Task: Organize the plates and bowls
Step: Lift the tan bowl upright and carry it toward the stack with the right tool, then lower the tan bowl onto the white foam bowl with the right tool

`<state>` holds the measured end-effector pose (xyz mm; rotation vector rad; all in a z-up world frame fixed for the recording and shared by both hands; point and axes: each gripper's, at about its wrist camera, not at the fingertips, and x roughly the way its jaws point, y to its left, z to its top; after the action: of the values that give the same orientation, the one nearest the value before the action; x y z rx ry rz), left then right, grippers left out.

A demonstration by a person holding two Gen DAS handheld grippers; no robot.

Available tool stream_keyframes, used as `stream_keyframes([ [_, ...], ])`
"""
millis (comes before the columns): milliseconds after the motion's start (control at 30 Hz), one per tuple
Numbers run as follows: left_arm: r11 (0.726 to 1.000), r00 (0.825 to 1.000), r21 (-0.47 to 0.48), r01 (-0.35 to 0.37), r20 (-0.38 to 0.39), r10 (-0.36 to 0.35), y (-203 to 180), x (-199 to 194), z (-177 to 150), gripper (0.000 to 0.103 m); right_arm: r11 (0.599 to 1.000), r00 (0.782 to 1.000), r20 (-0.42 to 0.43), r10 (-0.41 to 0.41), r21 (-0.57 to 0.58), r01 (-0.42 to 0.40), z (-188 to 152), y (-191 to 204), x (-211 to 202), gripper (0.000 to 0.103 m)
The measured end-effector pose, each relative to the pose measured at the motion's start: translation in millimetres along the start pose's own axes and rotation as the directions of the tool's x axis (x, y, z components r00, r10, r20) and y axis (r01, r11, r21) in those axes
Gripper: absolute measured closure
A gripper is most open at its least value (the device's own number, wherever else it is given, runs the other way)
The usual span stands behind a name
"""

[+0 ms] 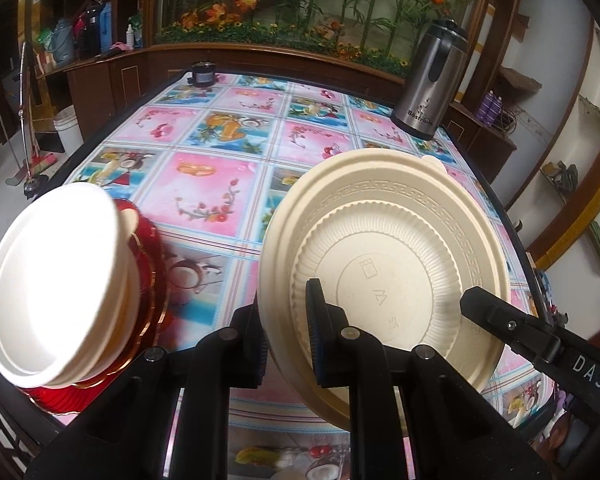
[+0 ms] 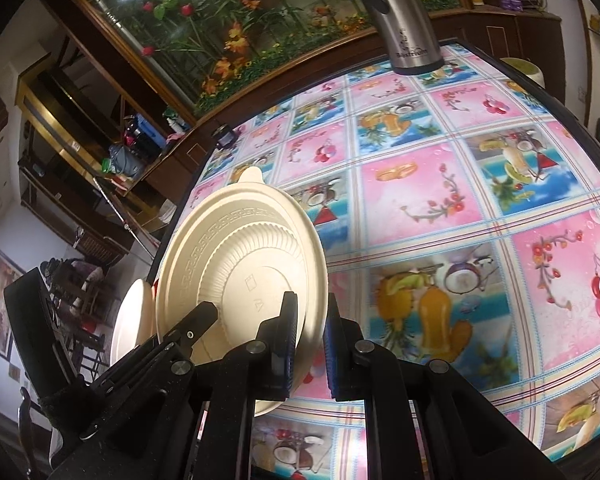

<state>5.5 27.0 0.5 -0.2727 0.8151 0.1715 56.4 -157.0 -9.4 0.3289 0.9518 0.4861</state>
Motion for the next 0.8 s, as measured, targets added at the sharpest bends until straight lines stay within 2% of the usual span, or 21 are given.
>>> stream_keyframes([
  [800, 0.995, 0.996, -0.079, -0.058, 0.060, 0.062, 41, -36, 11, 0.089, 0.992, 0.995, -0.019, 0.098, -0.081, -0.099, 4, 54, 2, 0.092],
])
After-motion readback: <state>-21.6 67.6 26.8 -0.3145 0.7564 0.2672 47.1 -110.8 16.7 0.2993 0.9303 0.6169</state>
